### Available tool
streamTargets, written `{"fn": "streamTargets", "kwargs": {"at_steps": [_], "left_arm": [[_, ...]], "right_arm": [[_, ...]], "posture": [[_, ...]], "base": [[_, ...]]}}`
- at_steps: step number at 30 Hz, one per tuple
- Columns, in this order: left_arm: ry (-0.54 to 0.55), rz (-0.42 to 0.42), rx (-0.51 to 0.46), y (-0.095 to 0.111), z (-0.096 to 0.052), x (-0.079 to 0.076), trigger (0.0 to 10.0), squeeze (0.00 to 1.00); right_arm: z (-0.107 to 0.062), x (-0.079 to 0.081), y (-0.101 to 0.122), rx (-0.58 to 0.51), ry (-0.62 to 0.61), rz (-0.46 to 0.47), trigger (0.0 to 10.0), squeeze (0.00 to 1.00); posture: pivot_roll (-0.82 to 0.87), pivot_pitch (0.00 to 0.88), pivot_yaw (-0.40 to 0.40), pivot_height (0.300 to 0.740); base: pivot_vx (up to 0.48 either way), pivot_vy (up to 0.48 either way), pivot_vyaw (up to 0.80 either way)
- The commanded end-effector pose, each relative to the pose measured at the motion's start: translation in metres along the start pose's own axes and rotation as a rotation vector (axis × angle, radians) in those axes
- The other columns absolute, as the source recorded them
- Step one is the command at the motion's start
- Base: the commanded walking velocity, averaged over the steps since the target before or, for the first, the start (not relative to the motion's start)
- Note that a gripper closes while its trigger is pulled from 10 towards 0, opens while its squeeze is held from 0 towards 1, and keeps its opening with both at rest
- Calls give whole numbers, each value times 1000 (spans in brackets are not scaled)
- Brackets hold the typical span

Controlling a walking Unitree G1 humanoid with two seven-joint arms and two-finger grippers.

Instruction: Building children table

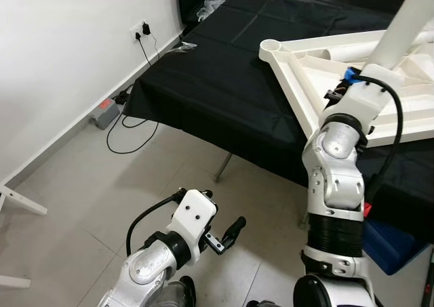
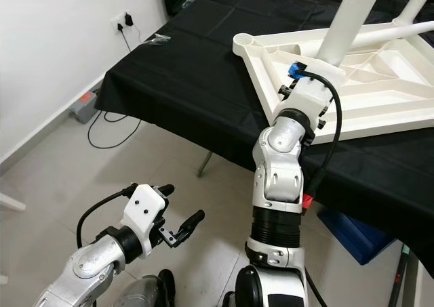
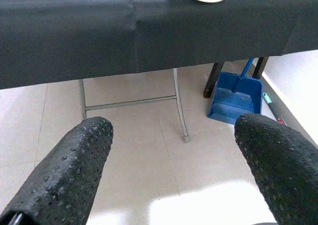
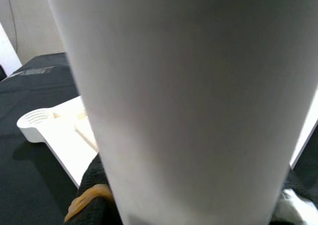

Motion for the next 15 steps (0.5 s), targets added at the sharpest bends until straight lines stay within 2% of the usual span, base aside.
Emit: {"fn": "streamTargets", "kwargs": {"at_steps": [1, 2, 3, 4, 7, 8, 10, 12, 13, 14, 15], "left_arm": [[-8, -7, 25, -8, 0, -4, 10000, 0], [-8, -7, 25, -8, 0, -4, 10000, 0], [-9, -9, 25, -8, 0, -4, 10000, 0], [-10, -10, 25, -9, 0, -4, 10000, 0], [-12, -10, 26, -10, 0, -5, 10000, 0], [-12, -12, 27, -10, 0, -5, 10000, 0], [-12, -13, 26, -10, 0, -6, 10000, 0], [-12, -17, 25, -11, 1, -6, 10000, 0], [-12, -17, 25, -11, 1, -6, 10000, 0], [-11, -18, 24, -11, 0, -6, 10000, 0], [-11, -18, 24, -11, 0, -6, 10000, 0]], "right_arm": [[-7, 15, -25, 110, 82, 30, 10000, 0], [-7, 15, -25, 110, 82, 30, 10000, 0], [-7, 23, -22, 95, 142, 22, 10000, 420], [-8, 28, -21, 96, 191, 23, 10000, 1000], [-6, 33, -15, 76, 275, 28, 10000, 1000], [-5, 37, -14, 84, 332, 53, 10000, 0], [-5, 39, -13, 90, 368, 70, 10000, 0], [-7, 54, -11, 135, 631, 96, 10000, 0], [-7, 54, -11, 135, 631, 96, 10000, 0], [-10, 58, -12, 156, 726, 95, 10000, 0], [-10, 58, -12, 156, 726, 95, 10000, 0]], "posture": [[166, 207, -13, 740], [166, 207, -13, 740], [161, 205, -12, 740], [161, 205, -12, 740], [160, 198, -14, 740], [161, 195, -14, 740], [161, 195, -14, 740], [160, 189, -19, 740], [160, 189, -19, 740], [160, 189, -19, 740], [160, 189, -19, 740]], "base": [[0, 0, 0], [0, 0, 0], [0, 0, 0], [0, 0, 0], [0, 0, 0], [0, 0, 0], [0, 0, 0], [0, 0, 0], [0, 0, 0], [0, 0, 0], [0, 0, 0]]}}
Point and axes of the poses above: a point about 5 cm out from each wrist's last joint towards the gripper, its own z axis pointing out of the wrist towards the gripper, its own y axis along the axis of the wrist's last joint, x = y × z, the point moved 6 cm from there along z, pointing out of the wrist towards the gripper, and after that the axes turned 2 degrees about z, right-handed, at the moved point
